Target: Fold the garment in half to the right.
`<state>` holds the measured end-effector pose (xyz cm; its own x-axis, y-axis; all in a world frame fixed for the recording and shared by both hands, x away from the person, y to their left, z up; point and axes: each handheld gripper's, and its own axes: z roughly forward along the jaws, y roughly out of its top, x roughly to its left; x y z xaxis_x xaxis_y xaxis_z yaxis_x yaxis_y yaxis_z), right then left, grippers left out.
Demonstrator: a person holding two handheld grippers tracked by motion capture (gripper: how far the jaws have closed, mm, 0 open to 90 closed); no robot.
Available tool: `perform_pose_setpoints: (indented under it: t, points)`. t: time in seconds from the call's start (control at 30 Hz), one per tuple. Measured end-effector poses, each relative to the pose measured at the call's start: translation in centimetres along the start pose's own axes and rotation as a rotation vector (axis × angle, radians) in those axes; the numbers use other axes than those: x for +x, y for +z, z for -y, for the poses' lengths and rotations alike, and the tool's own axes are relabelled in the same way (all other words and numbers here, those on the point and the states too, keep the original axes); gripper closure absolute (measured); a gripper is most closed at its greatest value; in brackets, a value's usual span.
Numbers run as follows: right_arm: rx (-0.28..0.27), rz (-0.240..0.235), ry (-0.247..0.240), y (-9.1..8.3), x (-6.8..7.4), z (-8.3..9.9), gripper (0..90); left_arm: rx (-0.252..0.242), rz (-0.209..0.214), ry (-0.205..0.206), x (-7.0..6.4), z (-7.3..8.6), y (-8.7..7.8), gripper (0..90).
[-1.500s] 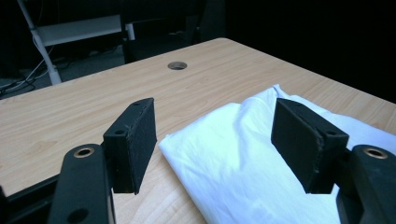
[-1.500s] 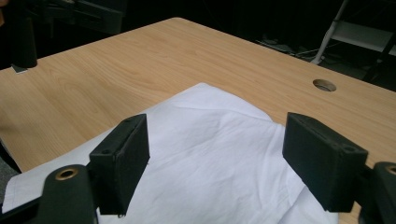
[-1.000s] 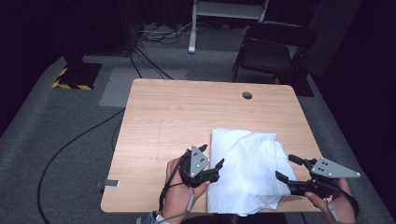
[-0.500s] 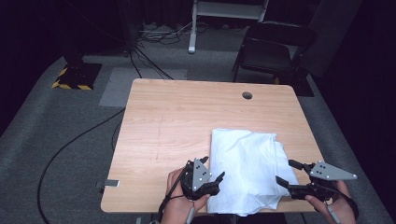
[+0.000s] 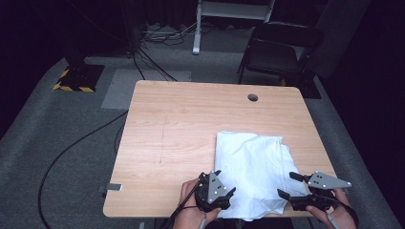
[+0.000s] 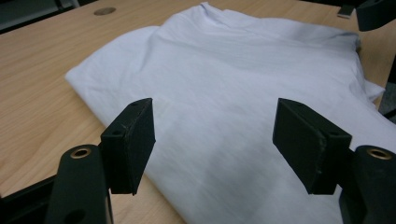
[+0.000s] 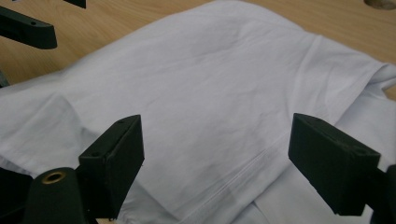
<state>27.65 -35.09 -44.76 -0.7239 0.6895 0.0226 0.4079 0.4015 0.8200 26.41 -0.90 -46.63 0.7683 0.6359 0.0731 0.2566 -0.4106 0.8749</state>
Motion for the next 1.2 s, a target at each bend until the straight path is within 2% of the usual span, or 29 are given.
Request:
perform_pose_setpoints:
  t: [0.1,0.3,0.43,0.6,0.8,1.2]
  points:
    - [0.026,-0.01,0.004,0.6,0.0,0.7,17.3,0.029,0.02,0.026,-0.6,0.3,0.9,30.2]
    - [0.079,-0.022,0.003,1.9,-0.3,1.9,16.2,0.084,0.059,0.042,-1.5,0.9,2.6,30.3]
    - [0.129,-0.005,0.01,2.5,-0.9,2.6,15.9,0.107,0.066,0.048,-1.9,1.2,3.6,29.8]
    - [0.157,0.017,0.018,3.2,-1.6,3.5,14.2,0.12,0.064,0.045,-1.9,1.4,4.3,29.2]
    - [0.171,0.025,0.023,4.3,-2.2,3.2,13.4,0.133,0.05,0.026,-1.2,1.1,4.9,28.7]
    - [0.175,0.032,0.037,6.9,-3.6,1.5,12.6,0.181,0.021,-0.032,1.8,1.1,5.4,26.6]
